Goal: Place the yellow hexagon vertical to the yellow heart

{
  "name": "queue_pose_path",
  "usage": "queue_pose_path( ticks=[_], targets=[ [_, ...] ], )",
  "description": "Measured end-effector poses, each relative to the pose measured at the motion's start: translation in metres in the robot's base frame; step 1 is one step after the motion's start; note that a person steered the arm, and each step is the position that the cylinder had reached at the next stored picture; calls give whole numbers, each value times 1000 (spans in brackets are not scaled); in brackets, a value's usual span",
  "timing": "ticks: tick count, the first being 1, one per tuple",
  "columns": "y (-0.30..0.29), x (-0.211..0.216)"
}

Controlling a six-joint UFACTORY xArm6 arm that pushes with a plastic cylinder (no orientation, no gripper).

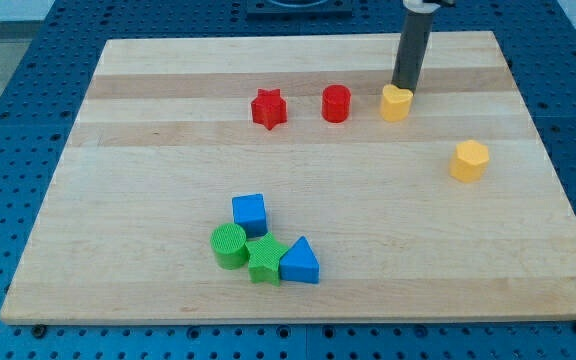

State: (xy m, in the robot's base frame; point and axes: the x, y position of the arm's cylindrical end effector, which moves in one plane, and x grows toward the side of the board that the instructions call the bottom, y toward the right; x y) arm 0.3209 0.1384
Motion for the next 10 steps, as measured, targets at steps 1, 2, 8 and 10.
queue_pose_path(
  ticks=[1, 2, 8, 10],
  targets=[
    [1, 0],
    [9, 1],
    [87, 50],
    [90, 92]
  ],
)
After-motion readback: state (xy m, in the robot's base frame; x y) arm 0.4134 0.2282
